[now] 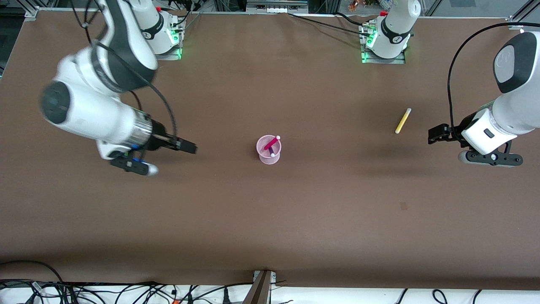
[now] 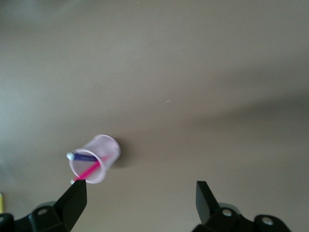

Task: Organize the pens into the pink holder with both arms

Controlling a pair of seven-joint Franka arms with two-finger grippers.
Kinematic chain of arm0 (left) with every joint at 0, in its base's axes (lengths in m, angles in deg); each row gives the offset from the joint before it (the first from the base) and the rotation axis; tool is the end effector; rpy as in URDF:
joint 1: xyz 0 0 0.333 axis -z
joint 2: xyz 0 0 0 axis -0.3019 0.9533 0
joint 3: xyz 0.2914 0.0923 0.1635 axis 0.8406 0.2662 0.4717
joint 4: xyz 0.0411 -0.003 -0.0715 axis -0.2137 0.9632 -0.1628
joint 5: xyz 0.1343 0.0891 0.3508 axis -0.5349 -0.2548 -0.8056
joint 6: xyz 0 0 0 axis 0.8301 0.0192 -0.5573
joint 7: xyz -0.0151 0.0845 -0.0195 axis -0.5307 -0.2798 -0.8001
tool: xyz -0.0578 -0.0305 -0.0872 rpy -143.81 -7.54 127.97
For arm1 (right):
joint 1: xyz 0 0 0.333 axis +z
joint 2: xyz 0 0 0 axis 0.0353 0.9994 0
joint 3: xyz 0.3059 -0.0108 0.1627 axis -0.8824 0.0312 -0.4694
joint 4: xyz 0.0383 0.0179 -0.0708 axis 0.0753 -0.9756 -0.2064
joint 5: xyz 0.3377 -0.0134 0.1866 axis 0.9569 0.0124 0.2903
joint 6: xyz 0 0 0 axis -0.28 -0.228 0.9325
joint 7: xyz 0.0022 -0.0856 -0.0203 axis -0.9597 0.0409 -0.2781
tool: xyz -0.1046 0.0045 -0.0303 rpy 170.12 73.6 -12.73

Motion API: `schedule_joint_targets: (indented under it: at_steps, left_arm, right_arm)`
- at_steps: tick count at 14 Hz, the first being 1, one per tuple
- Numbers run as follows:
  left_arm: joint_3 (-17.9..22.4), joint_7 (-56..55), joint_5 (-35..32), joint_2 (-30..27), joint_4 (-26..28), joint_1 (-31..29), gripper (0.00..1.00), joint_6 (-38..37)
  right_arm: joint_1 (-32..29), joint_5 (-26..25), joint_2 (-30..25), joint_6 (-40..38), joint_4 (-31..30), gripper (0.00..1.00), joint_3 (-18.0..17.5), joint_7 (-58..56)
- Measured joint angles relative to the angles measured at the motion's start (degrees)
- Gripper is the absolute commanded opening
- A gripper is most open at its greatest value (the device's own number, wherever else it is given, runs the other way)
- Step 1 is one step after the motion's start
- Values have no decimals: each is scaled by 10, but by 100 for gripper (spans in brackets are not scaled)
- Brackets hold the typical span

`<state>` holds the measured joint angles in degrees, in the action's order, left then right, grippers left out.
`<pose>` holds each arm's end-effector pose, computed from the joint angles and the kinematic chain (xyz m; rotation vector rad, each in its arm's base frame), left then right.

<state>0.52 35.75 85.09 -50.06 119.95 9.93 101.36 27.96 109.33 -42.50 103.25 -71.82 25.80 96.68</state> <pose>0.6131 -0.0160 0.5183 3.1179 -0.1083 -0.1505 0.6305 0.2075 0.5241 -2.8752 0.3291 0.1756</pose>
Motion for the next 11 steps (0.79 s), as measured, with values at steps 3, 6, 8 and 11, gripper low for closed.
schedule_joint_targets:
  at_steps: [3, 6, 8, 11]
  left_arm:
    - [0, 0, 0, 0, 0, 0, 100, 1]
    - [0, -5, 0, 0, 1, 6, 100, 1]
    - [0, -11, 0, 0, 1, 12, 100, 1]
    - [0, -12, 0, 0, 1, 12, 100, 1]
  right_arm:
    - [-1, -94, -90, -50, -40, 100, 15, -86]
    - [-35, -142, -174, -84, -92, 100, 12, -168]
    - [-94, -151, -205, -105, -109, 100, -10, -232]
    - [-165, -161, -212, -108, -111, 100, -65, -277]
